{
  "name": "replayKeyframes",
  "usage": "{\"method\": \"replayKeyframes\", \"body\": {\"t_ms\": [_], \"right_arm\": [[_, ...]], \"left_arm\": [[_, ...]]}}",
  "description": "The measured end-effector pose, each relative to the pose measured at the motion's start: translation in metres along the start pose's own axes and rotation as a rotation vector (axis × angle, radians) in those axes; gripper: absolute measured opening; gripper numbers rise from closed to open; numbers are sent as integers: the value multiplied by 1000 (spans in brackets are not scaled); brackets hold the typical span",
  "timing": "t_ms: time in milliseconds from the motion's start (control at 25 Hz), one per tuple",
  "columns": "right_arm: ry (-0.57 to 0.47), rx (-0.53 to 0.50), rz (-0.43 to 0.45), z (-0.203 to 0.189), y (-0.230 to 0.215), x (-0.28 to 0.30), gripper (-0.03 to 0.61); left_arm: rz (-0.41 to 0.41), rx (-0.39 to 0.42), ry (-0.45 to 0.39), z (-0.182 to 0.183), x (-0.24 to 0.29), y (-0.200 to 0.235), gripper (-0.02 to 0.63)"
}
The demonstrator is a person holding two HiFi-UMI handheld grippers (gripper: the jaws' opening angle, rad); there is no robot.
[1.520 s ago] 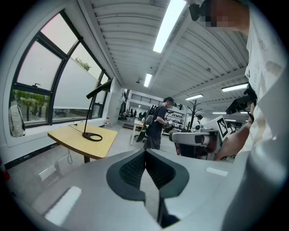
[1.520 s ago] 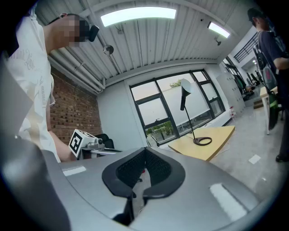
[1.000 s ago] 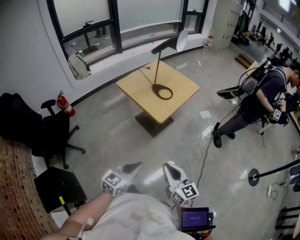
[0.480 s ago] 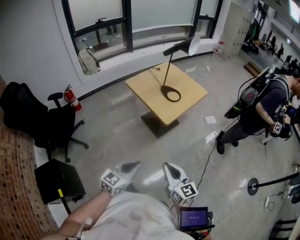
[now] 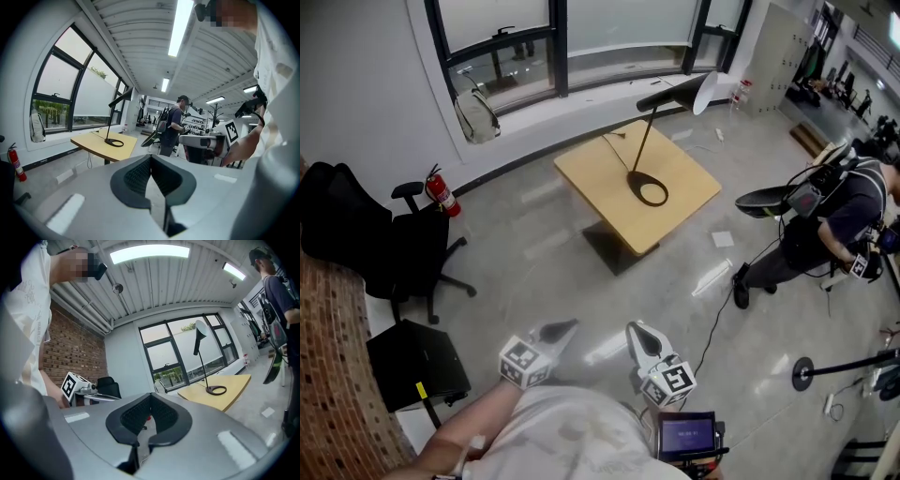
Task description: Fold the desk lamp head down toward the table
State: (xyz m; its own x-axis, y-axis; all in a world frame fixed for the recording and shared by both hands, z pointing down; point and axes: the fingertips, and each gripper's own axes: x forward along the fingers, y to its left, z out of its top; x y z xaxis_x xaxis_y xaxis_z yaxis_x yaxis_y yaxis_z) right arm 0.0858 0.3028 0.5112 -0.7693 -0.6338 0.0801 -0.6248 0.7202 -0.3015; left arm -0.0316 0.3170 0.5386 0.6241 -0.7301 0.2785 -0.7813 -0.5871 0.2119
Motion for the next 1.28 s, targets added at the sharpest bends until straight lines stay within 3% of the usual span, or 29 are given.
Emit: {"method": "replayKeyframes", "body": {"t_ms": [640, 1000, 1280], "right_arm": [[12, -18, -63, 7, 2, 94, 14], [25, -42, -116, 12, 8, 140, 14], [41, -80, -93, 11, 35, 166, 14]], "left_arm": [[-53, -4, -42, 29, 5, 104, 2], [-106, 3, -30, 28, 2, 156, 2], [-133, -3, -38, 34, -7, 182, 2]]}}
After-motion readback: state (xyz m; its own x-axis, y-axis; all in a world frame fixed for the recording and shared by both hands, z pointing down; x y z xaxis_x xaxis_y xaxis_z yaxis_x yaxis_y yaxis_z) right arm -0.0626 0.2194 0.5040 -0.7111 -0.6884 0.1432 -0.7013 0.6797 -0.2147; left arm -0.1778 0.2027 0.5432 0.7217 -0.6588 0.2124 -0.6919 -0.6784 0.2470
